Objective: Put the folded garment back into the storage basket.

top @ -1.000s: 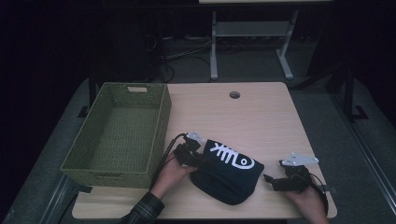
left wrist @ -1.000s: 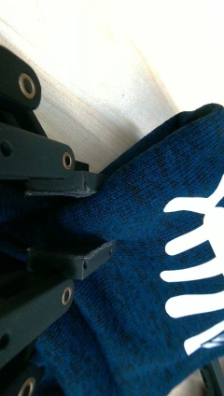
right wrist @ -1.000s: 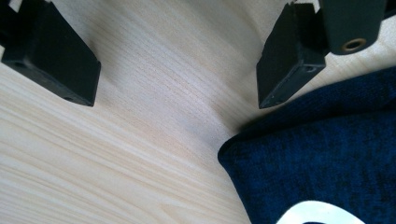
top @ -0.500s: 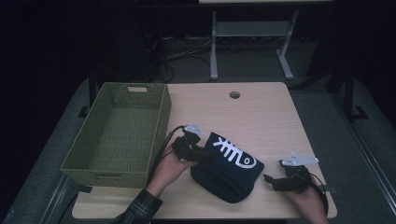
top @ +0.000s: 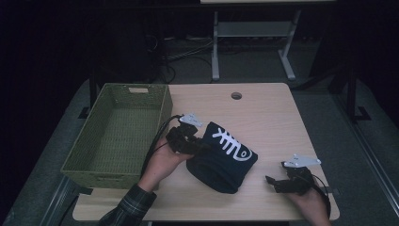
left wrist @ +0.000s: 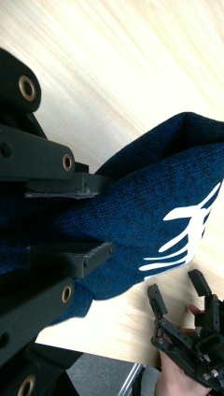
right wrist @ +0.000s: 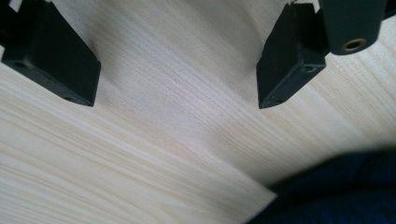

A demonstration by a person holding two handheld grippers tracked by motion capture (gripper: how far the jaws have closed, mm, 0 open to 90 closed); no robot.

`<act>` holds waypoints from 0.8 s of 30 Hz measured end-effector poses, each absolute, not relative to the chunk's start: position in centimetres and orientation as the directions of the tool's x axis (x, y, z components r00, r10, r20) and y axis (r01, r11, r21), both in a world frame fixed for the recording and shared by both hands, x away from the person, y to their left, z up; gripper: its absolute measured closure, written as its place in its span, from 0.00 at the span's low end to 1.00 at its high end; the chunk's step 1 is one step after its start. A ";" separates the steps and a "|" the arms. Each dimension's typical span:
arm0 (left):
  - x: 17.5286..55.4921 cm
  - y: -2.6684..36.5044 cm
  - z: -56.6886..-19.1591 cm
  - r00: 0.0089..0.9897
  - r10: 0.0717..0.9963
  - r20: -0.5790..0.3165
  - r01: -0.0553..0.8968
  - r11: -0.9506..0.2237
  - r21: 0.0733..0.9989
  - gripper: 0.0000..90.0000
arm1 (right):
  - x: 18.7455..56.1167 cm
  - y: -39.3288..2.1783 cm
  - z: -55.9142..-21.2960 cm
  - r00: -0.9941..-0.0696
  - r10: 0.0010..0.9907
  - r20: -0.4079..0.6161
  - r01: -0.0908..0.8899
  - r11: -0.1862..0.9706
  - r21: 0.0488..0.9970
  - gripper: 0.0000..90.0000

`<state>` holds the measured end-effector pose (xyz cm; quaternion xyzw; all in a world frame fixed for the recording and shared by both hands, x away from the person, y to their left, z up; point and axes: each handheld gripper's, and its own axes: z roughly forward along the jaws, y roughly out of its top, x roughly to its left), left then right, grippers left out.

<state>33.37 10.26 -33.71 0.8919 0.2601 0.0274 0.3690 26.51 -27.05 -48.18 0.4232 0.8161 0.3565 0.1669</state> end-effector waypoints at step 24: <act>33.7 13.9 -26.2 0.860 0.506 -0.068 0.410 -0.605 0.683 0.79 | 26.5 -27.0 -48.2 -0.585 0.811 0.031 0.573 0.386 0.723 0.15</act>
